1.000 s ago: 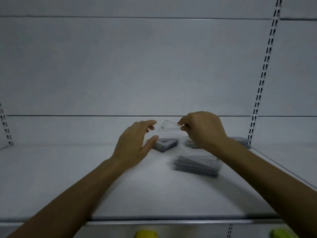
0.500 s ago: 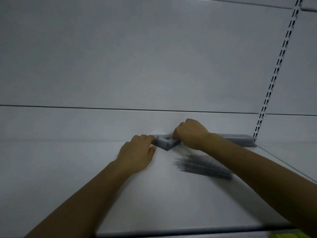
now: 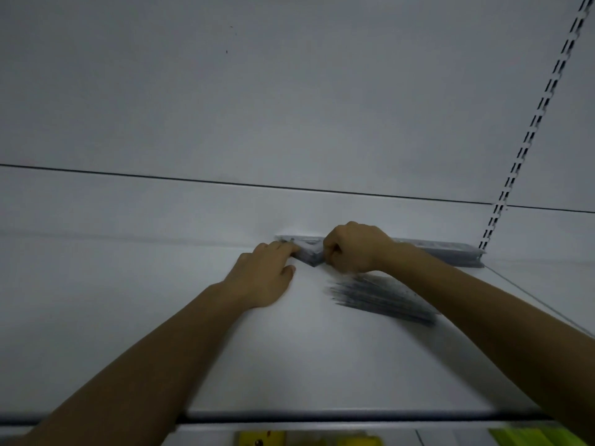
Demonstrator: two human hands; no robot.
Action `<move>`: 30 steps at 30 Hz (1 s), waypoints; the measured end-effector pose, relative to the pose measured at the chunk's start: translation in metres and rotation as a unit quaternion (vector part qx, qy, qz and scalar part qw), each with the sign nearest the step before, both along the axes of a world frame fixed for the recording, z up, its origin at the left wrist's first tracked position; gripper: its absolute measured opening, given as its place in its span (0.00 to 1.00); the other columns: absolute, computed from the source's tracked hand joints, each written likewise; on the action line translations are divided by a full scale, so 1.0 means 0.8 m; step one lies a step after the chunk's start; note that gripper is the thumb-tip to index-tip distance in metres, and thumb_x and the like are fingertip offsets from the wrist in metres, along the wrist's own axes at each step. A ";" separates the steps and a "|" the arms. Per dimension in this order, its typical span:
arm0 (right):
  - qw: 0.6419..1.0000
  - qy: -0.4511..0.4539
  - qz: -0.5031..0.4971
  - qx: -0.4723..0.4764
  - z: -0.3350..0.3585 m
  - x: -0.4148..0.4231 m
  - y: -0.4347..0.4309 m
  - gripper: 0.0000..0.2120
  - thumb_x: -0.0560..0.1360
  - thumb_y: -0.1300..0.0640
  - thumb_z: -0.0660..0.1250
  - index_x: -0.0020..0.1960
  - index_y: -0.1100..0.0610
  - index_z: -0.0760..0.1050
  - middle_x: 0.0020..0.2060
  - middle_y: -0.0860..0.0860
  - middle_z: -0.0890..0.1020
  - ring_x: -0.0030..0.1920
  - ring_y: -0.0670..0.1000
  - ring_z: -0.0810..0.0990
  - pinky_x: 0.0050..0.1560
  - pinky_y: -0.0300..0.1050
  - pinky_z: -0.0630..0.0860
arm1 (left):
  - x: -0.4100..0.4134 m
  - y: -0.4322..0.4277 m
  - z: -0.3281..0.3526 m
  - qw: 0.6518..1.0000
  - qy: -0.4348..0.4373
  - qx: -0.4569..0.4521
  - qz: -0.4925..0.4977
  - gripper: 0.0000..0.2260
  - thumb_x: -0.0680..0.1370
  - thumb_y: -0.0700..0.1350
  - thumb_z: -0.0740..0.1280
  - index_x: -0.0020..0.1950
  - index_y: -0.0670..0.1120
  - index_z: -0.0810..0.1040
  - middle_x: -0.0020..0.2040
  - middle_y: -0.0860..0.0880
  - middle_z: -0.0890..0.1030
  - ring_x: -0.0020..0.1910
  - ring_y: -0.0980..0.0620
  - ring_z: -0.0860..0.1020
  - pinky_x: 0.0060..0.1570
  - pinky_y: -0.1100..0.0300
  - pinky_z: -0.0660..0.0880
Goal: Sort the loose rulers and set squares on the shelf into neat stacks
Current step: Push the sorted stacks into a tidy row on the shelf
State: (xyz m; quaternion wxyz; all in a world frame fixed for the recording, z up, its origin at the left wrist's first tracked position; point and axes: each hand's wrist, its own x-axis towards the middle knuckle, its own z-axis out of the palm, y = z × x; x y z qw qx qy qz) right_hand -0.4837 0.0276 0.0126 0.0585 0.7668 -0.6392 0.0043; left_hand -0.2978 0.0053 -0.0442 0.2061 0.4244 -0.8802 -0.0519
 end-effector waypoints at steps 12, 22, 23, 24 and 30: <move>0.999 -0.032 -0.001 0.022 0.005 -0.004 0.007 0.14 0.74 0.65 0.61 0.50 0.51 0.80 0.51 0.51 0.80 0.48 0.52 0.75 0.47 0.45 0.73 | -0.002 -0.001 -0.001 1.000 -0.020 0.010 0.001 0.23 0.82 0.47 0.55 0.76 0.52 0.56 0.74 0.47 0.63 0.70 0.46 0.64 0.66 0.51 0.65; 0.993 -0.086 -0.004 -0.086 0.019 -0.035 0.060 0.13 0.77 0.61 0.57 0.51 0.50 0.79 0.53 0.49 0.81 0.51 0.52 0.78 0.52 0.48 0.75 | 0.006 0.016 0.001 0.993 0.096 -0.040 -0.047 0.15 0.80 0.50 0.60 0.67 0.51 0.69 0.60 0.51 0.74 0.59 0.50 0.72 0.58 0.54 0.71; 0.989 -0.102 -0.013 -0.108 0.019 -0.046 0.074 0.13 0.78 0.60 0.57 0.53 0.50 0.79 0.52 0.49 0.81 0.48 0.50 0.78 0.50 0.48 0.75 | 0.004 0.023 0.005 0.990 0.116 -0.039 -0.068 0.14 0.79 0.53 0.61 0.63 0.52 0.72 0.58 0.53 0.75 0.57 0.53 0.74 0.56 0.55 0.72; 0.983 -0.126 -0.022 -0.130 0.017 -0.056 0.089 0.12 0.78 0.59 0.57 0.54 0.51 0.78 0.50 0.49 0.82 0.44 0.49 0.78 0.46 0.46 0.74 | 0.001 0.032 0.008 0.987 0.133 -0.021 -0.089 0.16 0.77 0.57 0.62 0.61 0.53 0.72 0.57 0.55 0.76 0.56 0.55 0.74 0.56 0.55 0.73; 0.924 -0.343 -0.034 -0.166 -0.033 -0.113 0.167 0.22 0.74 0.36 0.58 0.60 0.49 0.73 0.49 0.46 0.80 0.48 0.44 0.78 0.45 0.37 0.73 | -0.048 0.076 0.029 0.976 0.049 0.124 -0.173 0.47 0.63 0.67 0.70 0.76 0.56 0.53 0.72 0.55 0.65 0.68 0.58 0.67 0.67 0.56 0.67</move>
